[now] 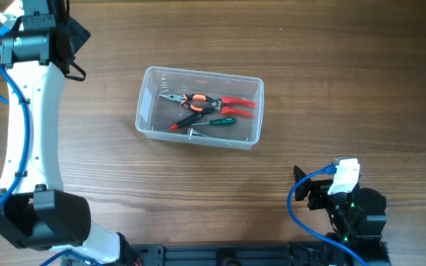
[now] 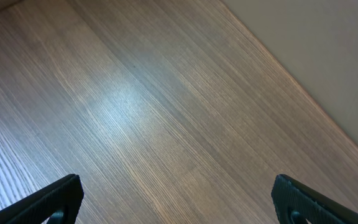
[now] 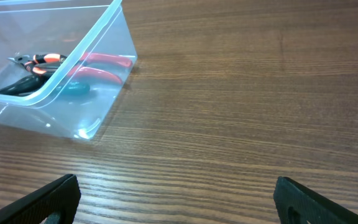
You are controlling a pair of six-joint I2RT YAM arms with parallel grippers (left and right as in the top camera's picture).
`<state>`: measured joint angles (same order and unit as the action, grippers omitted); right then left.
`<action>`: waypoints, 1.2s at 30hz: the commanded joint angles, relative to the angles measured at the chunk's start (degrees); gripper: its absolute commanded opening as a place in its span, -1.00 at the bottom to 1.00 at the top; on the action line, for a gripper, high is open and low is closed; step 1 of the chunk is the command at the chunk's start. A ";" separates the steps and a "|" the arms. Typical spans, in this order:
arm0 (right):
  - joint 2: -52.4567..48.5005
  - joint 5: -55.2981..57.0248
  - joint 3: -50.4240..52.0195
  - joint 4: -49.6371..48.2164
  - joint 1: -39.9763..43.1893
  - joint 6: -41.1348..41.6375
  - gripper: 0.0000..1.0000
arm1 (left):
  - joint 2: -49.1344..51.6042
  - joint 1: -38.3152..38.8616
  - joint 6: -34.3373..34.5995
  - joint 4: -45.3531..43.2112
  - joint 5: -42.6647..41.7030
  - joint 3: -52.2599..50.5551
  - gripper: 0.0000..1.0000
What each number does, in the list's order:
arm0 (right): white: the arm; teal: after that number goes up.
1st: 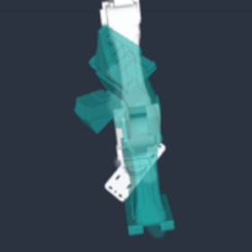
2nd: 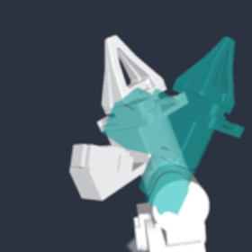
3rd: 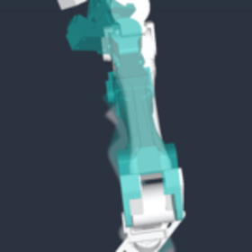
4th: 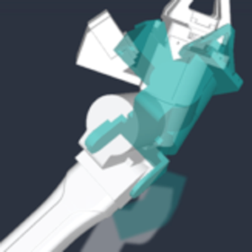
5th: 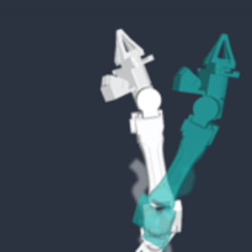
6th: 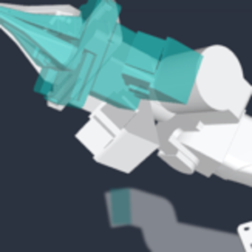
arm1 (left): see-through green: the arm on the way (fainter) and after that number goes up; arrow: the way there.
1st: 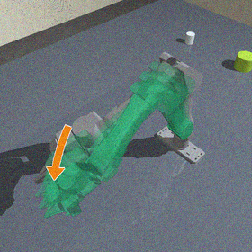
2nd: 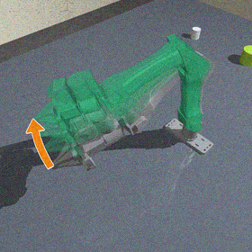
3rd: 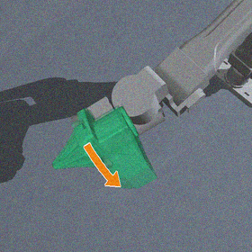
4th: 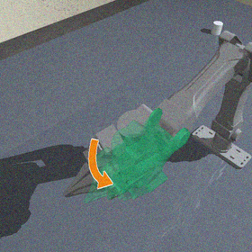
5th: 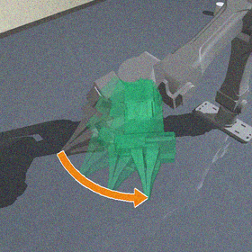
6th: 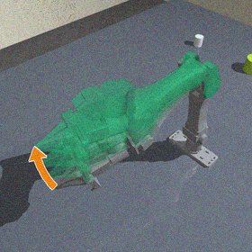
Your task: Pack container
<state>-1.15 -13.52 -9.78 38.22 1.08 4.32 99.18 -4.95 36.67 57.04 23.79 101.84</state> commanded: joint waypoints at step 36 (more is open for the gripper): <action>1.01 -0.94 0.26 -0.31 0.28 0.79 1.00 | -65.26 13.42 -8.96 -21.38 -4.15 -49.70 1.00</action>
<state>-0.89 -13.52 -9.76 38.11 1.08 4.36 41.65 8.36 35.31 42.30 22.57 62.04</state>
